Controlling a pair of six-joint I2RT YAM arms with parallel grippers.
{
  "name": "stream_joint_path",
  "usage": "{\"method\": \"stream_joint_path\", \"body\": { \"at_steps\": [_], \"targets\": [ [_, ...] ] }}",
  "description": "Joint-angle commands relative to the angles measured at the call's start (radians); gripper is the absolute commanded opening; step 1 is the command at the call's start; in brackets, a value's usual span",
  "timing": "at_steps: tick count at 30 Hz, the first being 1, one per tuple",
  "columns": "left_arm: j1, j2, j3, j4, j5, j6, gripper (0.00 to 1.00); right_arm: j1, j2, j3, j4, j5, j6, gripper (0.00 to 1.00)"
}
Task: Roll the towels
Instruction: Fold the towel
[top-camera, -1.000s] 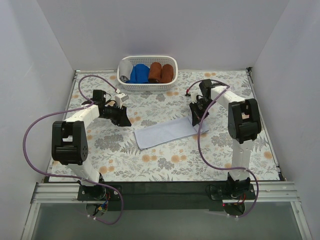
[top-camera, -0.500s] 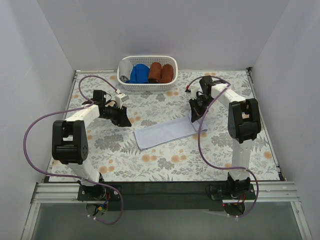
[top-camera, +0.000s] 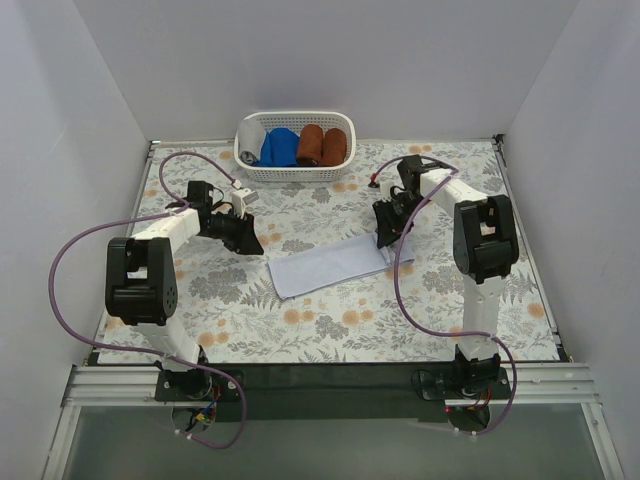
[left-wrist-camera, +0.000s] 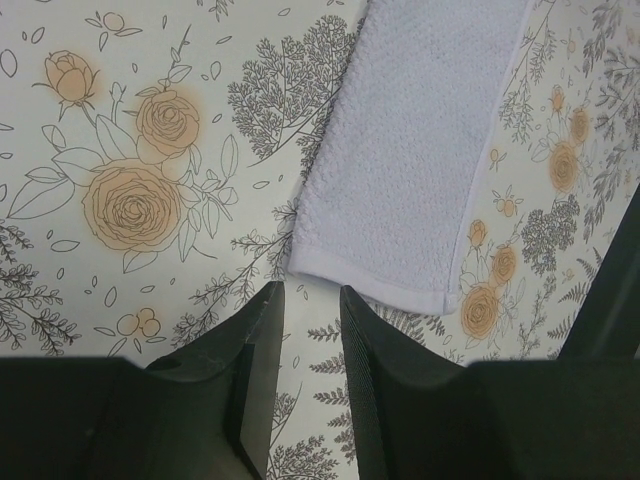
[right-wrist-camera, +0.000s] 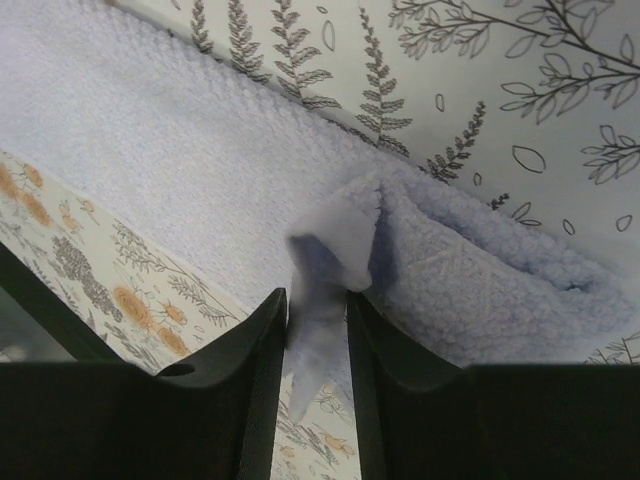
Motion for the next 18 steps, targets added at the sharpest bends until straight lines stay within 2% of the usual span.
{"method": "stream_joint_path", "body": {
  "at_steps": [1, 3, 7, 10, 14, 18],
  "targets": [
    [0.0, -0.02, 0.037, -0.022, 0.05, 0.042, 0.27, 0.003, -0.03, 0.007, -0.028, -0.102, -0.008, 0.32],
    [0.0, -0.043, 0.038, -0.028, 0.064, 0.059, 0.27, 0.003, -0.087, -0.019, -0.028, -0.18, -0.019, 0.43],
    [-0.028, -0.092, 0.031, -0.013, 0.057, 0.096, 0.28, -0.031, -0.143, -0.004, -0.034, -0.254, -0.022, 0.46],
    [-0.069, -0.085, 0.032, -0.031, 0.03, 0.117, 0.27, -0.08, -0.134, 0.032, -0.033, -0.275, -0.022, 0.41],
    [-0.114, -0.069, 0.028, -0.028, 0.029, 0.127, 0.26, -0.132, -0.056, 0.049, -0.033, -0.32, -0.045, 0.24],
    [-0.146, -0.057, 0.028, -0.019, 0.026, 0.124, 0.26, -0.166, 0.028, 0.042, -0.033, -0.467, -0.083, 0.2]
  ]
}}
